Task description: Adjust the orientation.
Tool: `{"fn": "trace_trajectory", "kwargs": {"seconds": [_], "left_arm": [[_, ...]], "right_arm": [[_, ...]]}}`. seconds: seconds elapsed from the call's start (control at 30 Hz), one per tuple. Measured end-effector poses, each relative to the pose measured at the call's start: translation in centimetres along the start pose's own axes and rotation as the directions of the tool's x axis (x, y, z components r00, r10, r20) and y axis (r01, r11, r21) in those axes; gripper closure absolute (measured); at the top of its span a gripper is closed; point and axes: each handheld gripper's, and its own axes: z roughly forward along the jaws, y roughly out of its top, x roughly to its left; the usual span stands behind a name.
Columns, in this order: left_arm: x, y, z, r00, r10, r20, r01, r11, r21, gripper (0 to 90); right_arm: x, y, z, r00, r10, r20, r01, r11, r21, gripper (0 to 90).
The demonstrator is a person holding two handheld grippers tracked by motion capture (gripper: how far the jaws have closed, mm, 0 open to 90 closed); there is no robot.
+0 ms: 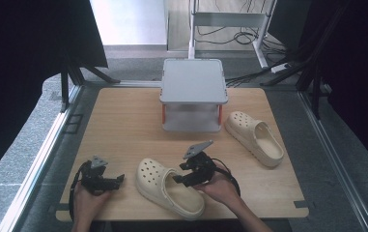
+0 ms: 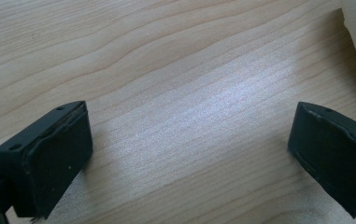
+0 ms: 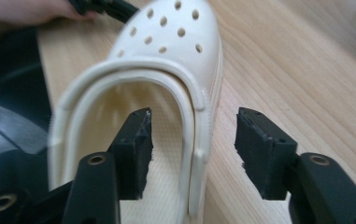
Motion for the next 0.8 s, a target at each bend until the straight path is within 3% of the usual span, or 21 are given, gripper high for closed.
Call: {"fn": "trace_trajectory", "kwargs": {"seconds": [0.17, 0.23, 0.3, 0.37, 0.47, 0.53, 0.57, 0.63, 0.67, 0.8], "left_arm": [[0.0, 0.0, 0.0, 1.0, -0.003, -0.001, 0.003, 1.0, -0.001, 0.0], [0.0, 0.0, 0.0, 1.0, -0.001, -0.001, 0.001, 1.0, 0.001, 0.0], [0.0, 0.0, 0.0, 1.0, 0.0, -0.002, 0.0, 1.0, 0.001, 0.0], [0.0, 0.0, 0.0, 1.0, 0.002, -0.003, -0.002, 1.0, 0.002, 0.0], [0.0, 0.0, 0.0, 1.0, 0.001, -0.003, -0.001, 1.0, 0.003, 0.0], [0.0, 0.0, 0.0, 1.0, 0.001, -0.004, -0.001, 1.0, 0.003, 0.0], [0.0, 0.0, 0.0, 1.0, 0.001, -0.004, -0.001, 1.0, 0.003, 0.0], [0.0, 0.0, 0.0, 1.0, 0.0, -0.004, 0.0, 1.0, 0.003, 0.0], [0.0, 0.0, 0.0, 1.0, 0.0, -0.004, 0.0, 1.0, 0.003, 0.0], [0.0, 0.0, 0.0, 1.0, 0.001, -0.005, -0.001, 1.0, 0.003, 0.0]], "right_arm": [[-1.9, -0.6, -2.0, 0.9986, 0.005, 0.053, -0.005, 1.0, -0.003, 32.7], [-2.9, -1.2, -2.6, 0.9948, -0.011, 0.101, 0.011, 1.0, 0.002, 30.9], [-3.7, -1.8, -3.1, 0.9886, 0.007, 0.15, -0.009, 1.0, 0.012, 29.0], [-5.0, -2.6, -3.9, 0.9805, 0.084, 0.178, -0.08, 0.996, -0.03, 27.3], [-6.5, -3.7, -5.4, 0.9587, 0.129, 0.254, -0.114, 0.991, -0.075, 25.8], [-7.4, -4.5, -6.3, 0.9484, 0.157, 0.276, -0.138, 0.987, -0.085, 24.5], [-7.4, -4.5, -6.3, 0.9484, 0.157, 0.276, -0.138, 0.987, -0.085, 24.5], [-8.2, -5.5, -7.7, 0.9345, 0.168, 0.314, -0.146, 0.985, -0.093, 24.2], [-8.2, -5.5, -7.7, 0.9345, 0.168, 0.314, -0.146, 0.985, -0.093, 24.2], [-9.1, -6.9, -10.5, 0.9167, 0.197, 0.348, -0.171, 0.98, -0.106, 25.8]]}}
